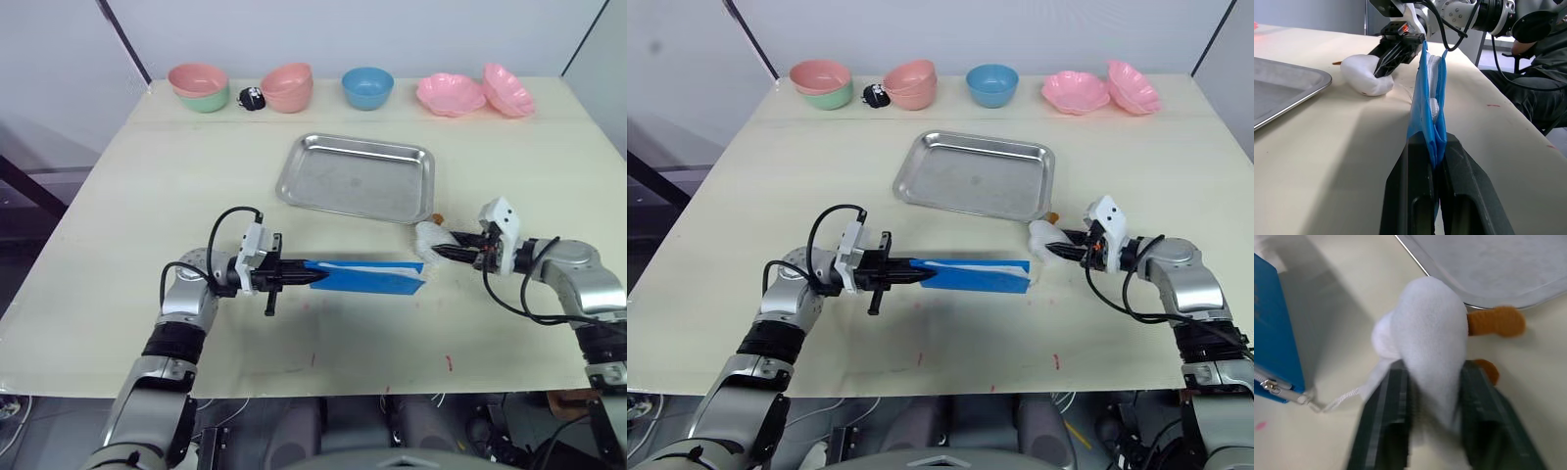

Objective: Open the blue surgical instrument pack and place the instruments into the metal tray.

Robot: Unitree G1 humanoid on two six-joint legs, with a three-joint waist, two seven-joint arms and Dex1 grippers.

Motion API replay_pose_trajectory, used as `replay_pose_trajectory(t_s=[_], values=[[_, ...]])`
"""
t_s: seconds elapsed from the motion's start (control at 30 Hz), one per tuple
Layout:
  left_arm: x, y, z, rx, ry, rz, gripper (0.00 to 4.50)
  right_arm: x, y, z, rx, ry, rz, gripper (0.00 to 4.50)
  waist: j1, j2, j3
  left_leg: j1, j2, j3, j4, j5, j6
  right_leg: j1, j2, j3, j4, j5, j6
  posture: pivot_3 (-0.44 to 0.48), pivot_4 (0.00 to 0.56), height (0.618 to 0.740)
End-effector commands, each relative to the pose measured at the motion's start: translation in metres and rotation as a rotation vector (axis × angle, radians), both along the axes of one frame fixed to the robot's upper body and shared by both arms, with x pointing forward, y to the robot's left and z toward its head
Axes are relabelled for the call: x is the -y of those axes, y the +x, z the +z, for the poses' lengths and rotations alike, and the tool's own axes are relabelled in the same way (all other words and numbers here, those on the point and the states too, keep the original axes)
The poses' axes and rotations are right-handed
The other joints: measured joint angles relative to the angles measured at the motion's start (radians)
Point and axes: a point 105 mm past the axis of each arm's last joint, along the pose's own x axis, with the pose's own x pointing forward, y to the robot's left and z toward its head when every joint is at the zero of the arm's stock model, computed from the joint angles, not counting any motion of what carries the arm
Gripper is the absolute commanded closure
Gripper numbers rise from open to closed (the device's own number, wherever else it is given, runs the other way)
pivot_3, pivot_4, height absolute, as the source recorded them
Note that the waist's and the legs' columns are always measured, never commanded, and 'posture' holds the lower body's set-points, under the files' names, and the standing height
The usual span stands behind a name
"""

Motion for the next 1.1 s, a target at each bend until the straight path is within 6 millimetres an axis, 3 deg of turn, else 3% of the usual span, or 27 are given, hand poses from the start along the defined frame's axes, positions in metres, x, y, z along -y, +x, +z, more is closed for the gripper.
replay_pose_trajectory(t_s=[0.03, 0.4, 0.53, 0.73, 0.9, 1.1], values=[[-0.001, -0.002, -0.001, 0.004, 0.017, -0.022, 4.5, 0.005, -0.008, 0.007, -0.004, 0.01, 0.008, 4.46, 0.0, 0.0, 0.0, 0.0, 0.0, 0.0, 0.0, 0.0, 0.0, 0.0, 0.0, 0.0, 0.0, 0.0, 0.0, 0.0, 0.15, 0.74], [-0.001, 0.014, -0.003, 0.025, 0.048, 0.061, 4.5, 0.024, -0.039, 0.085, 0.111, 0.271, 0.031, 4.46, 0.002, 0.0, 0.0, 0.0, -0.001, -0.001, 0.0, 0.0, 0.0, 0.001, -0.001, 0.0, 0.0, 0.0, 0.0, 0.0, 0.15, 0.74], [0.001, 0.018, -0.002, 0.033, 0.049, 0.065, 4.5, 0.021, -0.043, 0.114, 0.165, 0.356, 0.027, 4.46, 0.002, 0.0, 0.0, 0.0, -0.001, 0.0, 0.0, 0.0, 0.0, 0.001, -0.001, 0.0, 0.0, 0.0, 0.0, 0.0, 0.15, 0.74], [0.008, 0.023, 0.002, 0.05, 0.049, 0.048, 4.5, -0.015, -0.039, 0.151, 0.265, 0.432, 0.09, 4.46, 0.001, 0.0, 0.0, 0.0, -0.001, -0.001, 0.0, 0.0, 0.0, 0.001, -0.001, -0.001, 0.0, 0.0, 0.0, 0.0, 0.15, 0.74], [0.012, 0.025, 0.003, 0.055, 0.05, 0.035, 4.5, -0.055, -0.029, 0.166, 0.345, 0.424, 0.141, 4.46, -0.001, 0.0, 0.0, -0.003, -0.001, -0.001, 0.0, 0.0, 0.0, -0.002, -0.001, -0.001, -0.001, 0.0, 0.0, 0.0, 0.15, 0.74], [0.019, 0.029, 0.005, 0.061, 0.047, 0.023, 4.5, -0.106, -0.018, 0.169, 0.431, 0.358, 0.233, 4.46, -0.003, 0.0, 0.0, -0.004, -0.001, -0.002, 0.0, 0.0, 0.0, -0.004, 0.0, -0.001, 0.001, 0.0, 0.0, 0.0, 0.15, 0.74]])
